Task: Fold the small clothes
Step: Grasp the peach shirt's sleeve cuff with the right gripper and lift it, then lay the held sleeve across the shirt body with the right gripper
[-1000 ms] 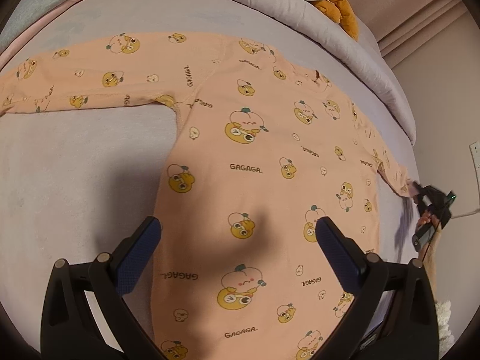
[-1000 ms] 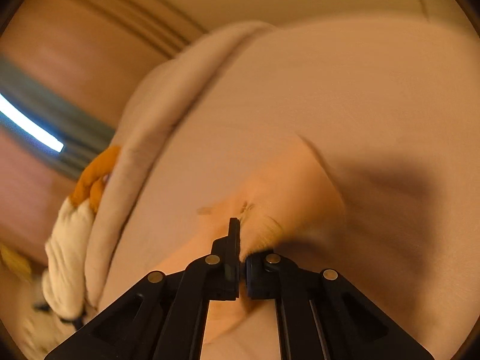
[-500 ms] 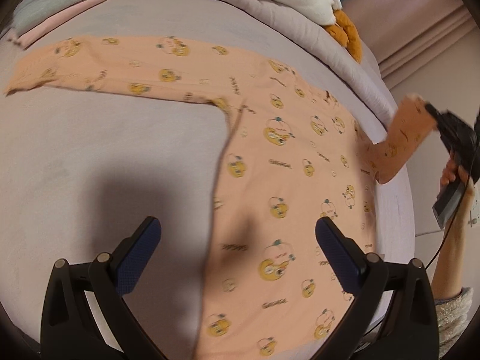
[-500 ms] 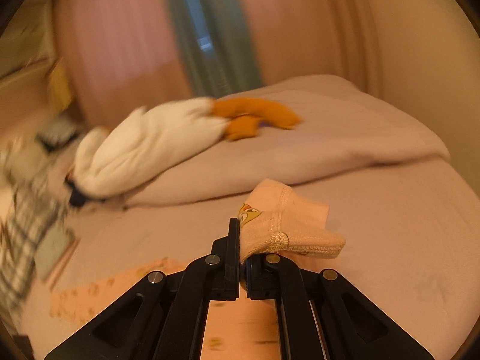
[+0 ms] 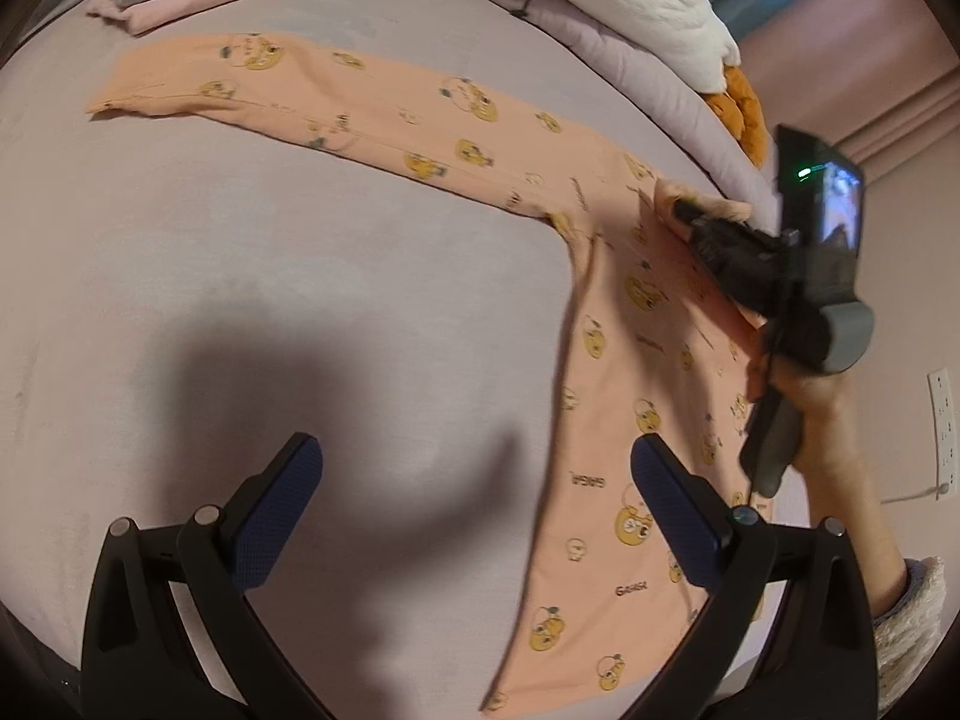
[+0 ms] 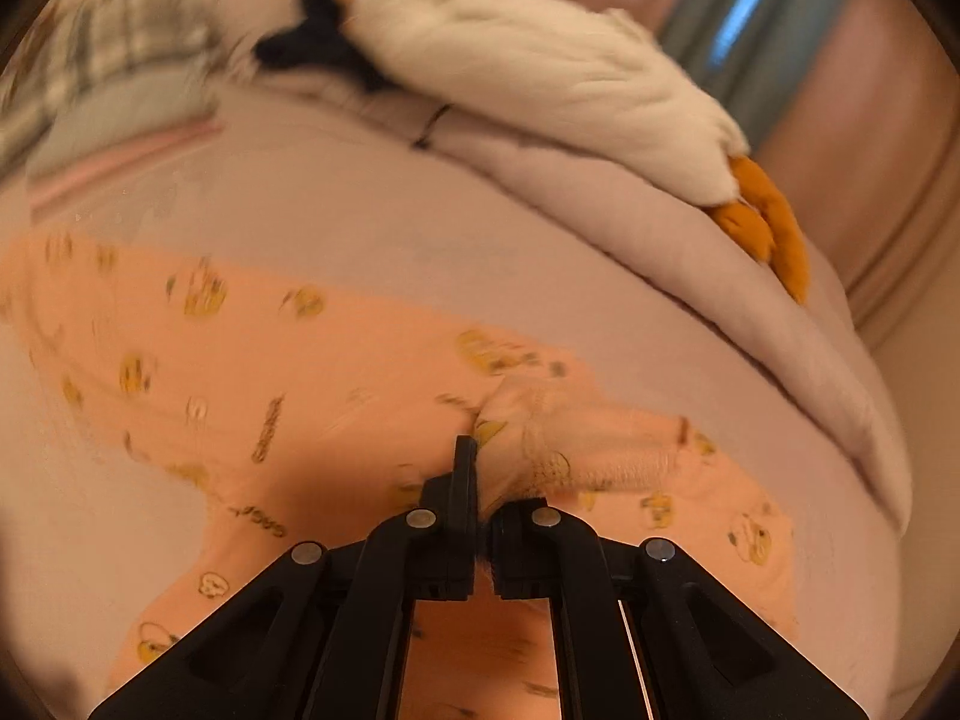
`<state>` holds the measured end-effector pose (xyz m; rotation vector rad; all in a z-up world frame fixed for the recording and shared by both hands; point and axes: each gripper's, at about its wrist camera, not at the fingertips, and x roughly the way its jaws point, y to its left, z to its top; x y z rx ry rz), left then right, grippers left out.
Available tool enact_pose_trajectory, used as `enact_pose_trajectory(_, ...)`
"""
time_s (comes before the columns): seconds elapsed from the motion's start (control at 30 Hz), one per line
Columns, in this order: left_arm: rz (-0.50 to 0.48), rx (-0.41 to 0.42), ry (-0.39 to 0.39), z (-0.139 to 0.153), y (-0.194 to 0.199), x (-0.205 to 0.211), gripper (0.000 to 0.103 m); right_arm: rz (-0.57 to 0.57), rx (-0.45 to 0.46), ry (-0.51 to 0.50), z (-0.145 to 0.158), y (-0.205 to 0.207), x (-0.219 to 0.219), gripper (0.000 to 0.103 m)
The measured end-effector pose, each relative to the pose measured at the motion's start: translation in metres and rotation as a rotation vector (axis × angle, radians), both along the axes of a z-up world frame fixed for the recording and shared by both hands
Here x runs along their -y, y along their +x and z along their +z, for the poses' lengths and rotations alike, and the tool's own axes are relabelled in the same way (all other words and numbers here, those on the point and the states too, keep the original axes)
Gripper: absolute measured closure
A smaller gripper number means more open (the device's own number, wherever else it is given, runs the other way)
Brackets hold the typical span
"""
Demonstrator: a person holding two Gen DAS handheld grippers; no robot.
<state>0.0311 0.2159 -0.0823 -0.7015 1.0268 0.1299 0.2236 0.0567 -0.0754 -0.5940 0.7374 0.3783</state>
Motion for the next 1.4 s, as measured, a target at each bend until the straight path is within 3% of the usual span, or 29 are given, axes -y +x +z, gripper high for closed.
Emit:
enact_pose_trajectory(0.17, 0.037, -0.01, -0.006, -0.004, -0.006, -0.015, 0.0, 0.057, -0.032, -0.079, -0.018, 0.0, -0.026, 0.098)
enact_pose_trajectory(0.2, 0.042, -0.01, -0.007, -0.004, -0.007, -0.016, 0.0, 0.057, -0.053, -0.091, -0.021, -0.001, -0.025, 0.094)
enact_pose_trajectory(0.3, 0.057, -0.01, -0.008, -0.005, -0.009, -0.021, 0.0, 0.091, -0.109, -0.088, -0.025, -0.007, -0.026, 0.065)
enact_pose_trajectory(0.4, 0.076, -0.003, -0.026, -0.006, -0.012, -0.029, 0.0, 0.146, -0.154, 0.023, -0.005, -0.017, -0.015, 0.056)
enact_pose_trajectory(0.53, 0.109, 0.022, -0.054, -0.006, -0.02, -0.042, 0.0, 0.174, -0.259, 0.311, 0.031, -0.02, 0.025, 0.036)
enact_pose_trajectory(0.6, 0.126, 0.031, -0.07, -0.007, -0.024, -0.048, 0.0, 0.116, -0.3, 0.424, 0.037, -0.013, 0.05, 0.036)
enact_pose_trajectory(0.67, 0.144, 0.042, -0.094, -0.009, -0.028, -0.057, 0.0, 0.051, -0.339, 0.466, 0.033, -0.003, 0.063, 0.037)
enact_pose_trajectory(0.9, 0.228, 0.07, -0.153, -0.015, -0.039, -0.087, 0.0, 0.025, -0.327, 0.387, 0.008, 0.0, 0.032, 0.071)
enact_pose_trajectory(1.13, 0.292, 0.103, -0.168, -0.017, -0.045, -0.11, 0.0, -0.049, -0.347, 0.417, -0.015, 0.025, -0.018, 0.076)
enact_pose_trajectory(1.23, 0.302, 0.112, -0.169, -0.018, -0.041, -0.118, 0.0, -0.044, -0.377, 0.357, -0.034, 0.032, -0.027, 0.076)
enact_pose_trajectory(1.4, 0.337, 0.12, -0.209, -0.025, -0.025, -0.138, 0.0, -0.032, -0.371, 0.302, -0.017, 0.023, -0.027, 0.076)
